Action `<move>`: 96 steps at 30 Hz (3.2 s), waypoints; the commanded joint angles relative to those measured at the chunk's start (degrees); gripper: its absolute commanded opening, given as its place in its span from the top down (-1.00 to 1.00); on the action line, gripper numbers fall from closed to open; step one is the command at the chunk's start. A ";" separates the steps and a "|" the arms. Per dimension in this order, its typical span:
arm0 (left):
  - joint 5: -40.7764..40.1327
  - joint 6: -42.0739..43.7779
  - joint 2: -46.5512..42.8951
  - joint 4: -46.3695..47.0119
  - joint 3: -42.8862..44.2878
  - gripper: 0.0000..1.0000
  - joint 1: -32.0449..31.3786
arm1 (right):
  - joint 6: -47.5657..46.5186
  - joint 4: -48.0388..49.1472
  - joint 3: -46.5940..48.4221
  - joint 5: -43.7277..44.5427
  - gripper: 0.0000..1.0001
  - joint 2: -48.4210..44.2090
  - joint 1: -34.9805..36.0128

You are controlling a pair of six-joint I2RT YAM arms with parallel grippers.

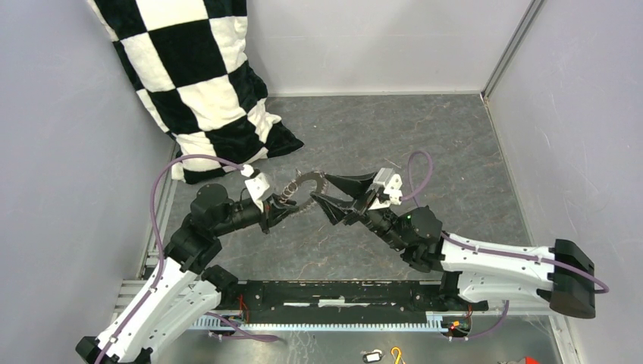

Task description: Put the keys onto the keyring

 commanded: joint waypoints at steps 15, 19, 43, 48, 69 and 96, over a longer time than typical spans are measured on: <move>-5.37 -40.01 15.68 15.67 20.97 0.96 0.07 | -36.95 -21.84 -2.82 0.61 -0.96 -14.26 -0.26; -7.94 -44.76 16.62 12.09 23.26 0.96 0.17 | -44.86 -18.10 -4.42 3.87 -0.96 -12.22 0.87; -13.23 -54.34 20.83 -4.40 34.69 0.96 1.20 | -96.03 22.88 4.84 17.09 -0.96 15.46 7.79; -13.26 -55.20 20.51 -5.57 35.89 0.95 1.41 | -98.93 26.33 9.33 15.49 -0.83 20.23 7.35; -15.41 -51.03 18.75 -12.73 37.09 -0.64 1.69 | -98.16 6.29 10.88 15.87 1.00 12.60 7.09; 16.17 37.49 -3.45 -23.81 20.37 -1.00 1.76 | -34.36 -76.72 39.80 -7.29 1.00 11.20 7.21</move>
